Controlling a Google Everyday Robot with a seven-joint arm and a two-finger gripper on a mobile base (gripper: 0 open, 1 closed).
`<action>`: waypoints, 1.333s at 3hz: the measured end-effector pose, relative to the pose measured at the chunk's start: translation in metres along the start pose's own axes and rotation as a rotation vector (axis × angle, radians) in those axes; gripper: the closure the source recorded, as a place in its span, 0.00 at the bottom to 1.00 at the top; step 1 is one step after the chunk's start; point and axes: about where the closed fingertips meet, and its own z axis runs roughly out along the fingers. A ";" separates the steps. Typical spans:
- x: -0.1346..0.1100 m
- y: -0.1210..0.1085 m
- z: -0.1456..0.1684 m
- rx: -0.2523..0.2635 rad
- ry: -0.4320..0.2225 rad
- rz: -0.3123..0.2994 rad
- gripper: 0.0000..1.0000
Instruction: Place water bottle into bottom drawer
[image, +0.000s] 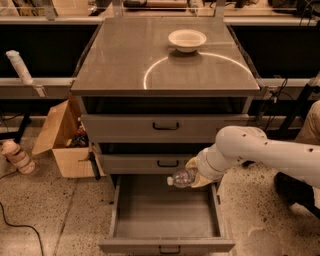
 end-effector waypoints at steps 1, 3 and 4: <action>-0.007 0.004 0.028 -0.048 -0.097 0.003 1.00; -0.006 0.027 0.089 -0.103 -0.128 0.043 1.00; 0.008 0.039 0.122 -0.098 -0.117 0.079 1.00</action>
Offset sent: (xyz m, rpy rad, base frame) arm -0.0034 0.0385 -0.0752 0.1410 0.1362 0.0599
